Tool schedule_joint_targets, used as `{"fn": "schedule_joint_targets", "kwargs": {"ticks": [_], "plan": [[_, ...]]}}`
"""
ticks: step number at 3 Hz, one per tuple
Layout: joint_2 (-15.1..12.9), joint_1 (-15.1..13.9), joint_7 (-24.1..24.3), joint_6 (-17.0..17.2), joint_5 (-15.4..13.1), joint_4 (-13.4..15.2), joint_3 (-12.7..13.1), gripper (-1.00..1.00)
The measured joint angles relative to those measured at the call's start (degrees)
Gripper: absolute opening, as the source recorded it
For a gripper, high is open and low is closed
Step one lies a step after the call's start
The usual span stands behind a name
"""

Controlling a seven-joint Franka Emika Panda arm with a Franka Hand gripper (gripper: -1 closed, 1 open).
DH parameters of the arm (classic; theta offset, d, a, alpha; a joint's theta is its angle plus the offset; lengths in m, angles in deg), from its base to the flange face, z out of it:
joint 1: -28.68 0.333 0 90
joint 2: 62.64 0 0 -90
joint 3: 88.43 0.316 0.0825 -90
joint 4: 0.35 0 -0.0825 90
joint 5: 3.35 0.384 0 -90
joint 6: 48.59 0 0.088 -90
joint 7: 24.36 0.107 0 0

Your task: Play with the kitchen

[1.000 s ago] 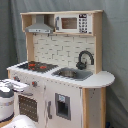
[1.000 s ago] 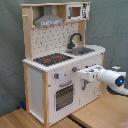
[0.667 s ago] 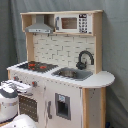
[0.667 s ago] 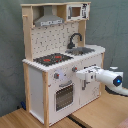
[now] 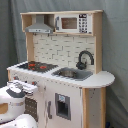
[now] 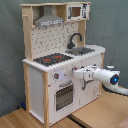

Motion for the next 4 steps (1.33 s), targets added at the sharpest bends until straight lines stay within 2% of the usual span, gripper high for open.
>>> {"fn": "schedule_joint_targets", "kwargs": {"ticks": [1, 2, 3, 4], "plan": [[0.0, -4.4, 0.17, -3.71, -0.01, -1.68, 1.22, 1.0], [-0.09, -8.21, 0.56, -6.41, 0.0, -4.82, 2.19, 1.0], [-0.09, -8.21, 0.57, -6.41, 0.0, -4.82, 2.19, -1.0], [-0.11, -8.26, 2.35, -6.55, 0.1, -3.73, 2.17, -1.0]]}}
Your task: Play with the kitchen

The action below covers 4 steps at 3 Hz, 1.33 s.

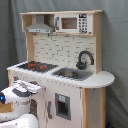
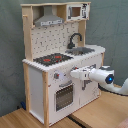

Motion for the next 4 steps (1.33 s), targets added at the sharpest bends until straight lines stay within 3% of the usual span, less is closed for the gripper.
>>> {"fn": "schedule_joint_targets", "kwargs": {"ticks": [4], "plan": [[-0.94, -0.01, 25.18, 0.0, 0.13, -0.09, -0.05, -1.0]]}}
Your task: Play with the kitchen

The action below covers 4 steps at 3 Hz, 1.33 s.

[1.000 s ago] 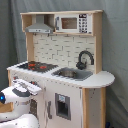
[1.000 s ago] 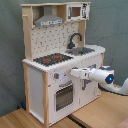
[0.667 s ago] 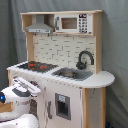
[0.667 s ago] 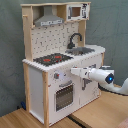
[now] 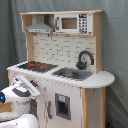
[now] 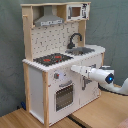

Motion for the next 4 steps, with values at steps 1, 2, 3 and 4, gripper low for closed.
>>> {"fn": "schedule_joint_targets", "kwargs": {"ticks": [1, 2, 3, 4], "plan": [[0.0, 0.0, 6.39, 0.0, 0.0, -0.02, -0.02, -1.0], [0.0, 0.0, 12.19, 0.0, 0.0, -0.04, -0.03, -1.0], [0.0, 0.0, 18.6, 0.0, 0.0, -0.06, -0.05, -1.0], [-0.01, 0.01, 24.47, 0.0, 0.0, -0.06, -0.07, -1.0]]}}
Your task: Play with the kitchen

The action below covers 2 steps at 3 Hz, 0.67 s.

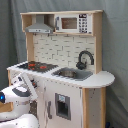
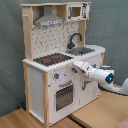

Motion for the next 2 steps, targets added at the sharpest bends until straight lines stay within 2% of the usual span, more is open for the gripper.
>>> {"fn": "schedule_joint_targets", "kwargs": {"ticks": [1, 2], "plan": [[-0.01, 0.01, 5.93, -0.03, 0.0, 0.0, -0.02, -1.0], [-0.03, 0.04, 8.26, -0.09, 0.0, -0.2, 0.0, -1.0]]}}
